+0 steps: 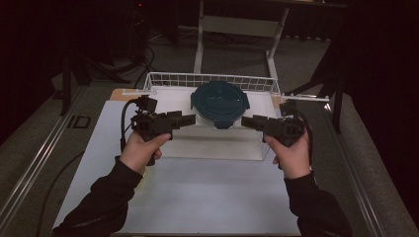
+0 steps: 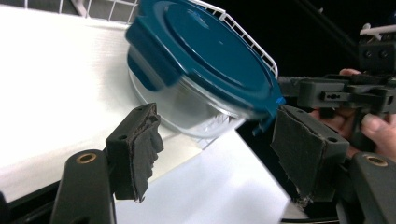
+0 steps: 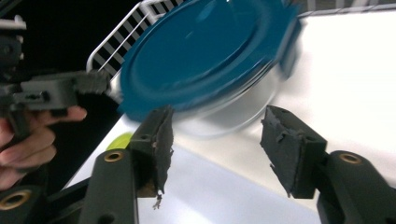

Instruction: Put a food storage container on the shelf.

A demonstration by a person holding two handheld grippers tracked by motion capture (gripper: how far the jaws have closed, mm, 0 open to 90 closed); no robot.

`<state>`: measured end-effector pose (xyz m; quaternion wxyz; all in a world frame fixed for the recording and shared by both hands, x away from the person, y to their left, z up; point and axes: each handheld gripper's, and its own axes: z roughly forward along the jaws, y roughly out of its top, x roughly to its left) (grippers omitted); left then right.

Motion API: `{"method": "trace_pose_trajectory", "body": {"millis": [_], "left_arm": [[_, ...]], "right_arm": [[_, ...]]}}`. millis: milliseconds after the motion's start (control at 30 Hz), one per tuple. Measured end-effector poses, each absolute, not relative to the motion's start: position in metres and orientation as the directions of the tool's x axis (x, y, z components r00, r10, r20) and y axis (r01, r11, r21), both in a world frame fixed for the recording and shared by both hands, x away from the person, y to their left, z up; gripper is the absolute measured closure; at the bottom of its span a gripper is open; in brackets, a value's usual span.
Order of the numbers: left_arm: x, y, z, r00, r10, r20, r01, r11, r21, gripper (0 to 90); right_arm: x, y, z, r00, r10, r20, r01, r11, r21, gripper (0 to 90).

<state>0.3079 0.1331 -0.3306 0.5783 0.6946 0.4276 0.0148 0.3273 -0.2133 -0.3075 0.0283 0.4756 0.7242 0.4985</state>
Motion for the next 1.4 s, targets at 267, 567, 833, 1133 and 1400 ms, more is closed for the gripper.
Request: {"method": "trace_pose_trajectory", "body": {"millis": [267,567,833,1133,1400], "left_arm": [[0.264,0.125,-0.354,0.716,0.626,-0.308,0.420,-0.034,0.907,17.0],[0.224,0.108,-0.405,0.759,0.607,-0.236,0.360,-0.089,0.929,2.1],[0.206,0.098,-0.430,0.773,0.601,-0.200,0.341,-0.128,0.932,2.1],[0.203,0.095,-0.436,0.778,0.604,-0.174,0.323,-0.146,0.935,2.1],[0.201,0.094,-0.436,0.783,0.604,-0.149,0.304,-0.162,0.939,2.1]], "right_arm": [[0.305,-0.193,-0.328,-0.592,0.724,0.353,0.610,0.117,0.784,80.3],[0.316,-0.175,-0.341,-0.588,0.742,0.323,0.591,0.121,0.798,89.8],[0.325,-0.165,-0.345,-0.579,0.748,0.325,0.593,0.112,0.798,89.7],[0.338,-0.159,-0.346,-0.563,0.754,0.338,0.600,0.092,0.795,89.6],[0.344,-0.156,-0.346,-0.561,0.754,0.341,0.605,0.093,0.791,85.6]]}}
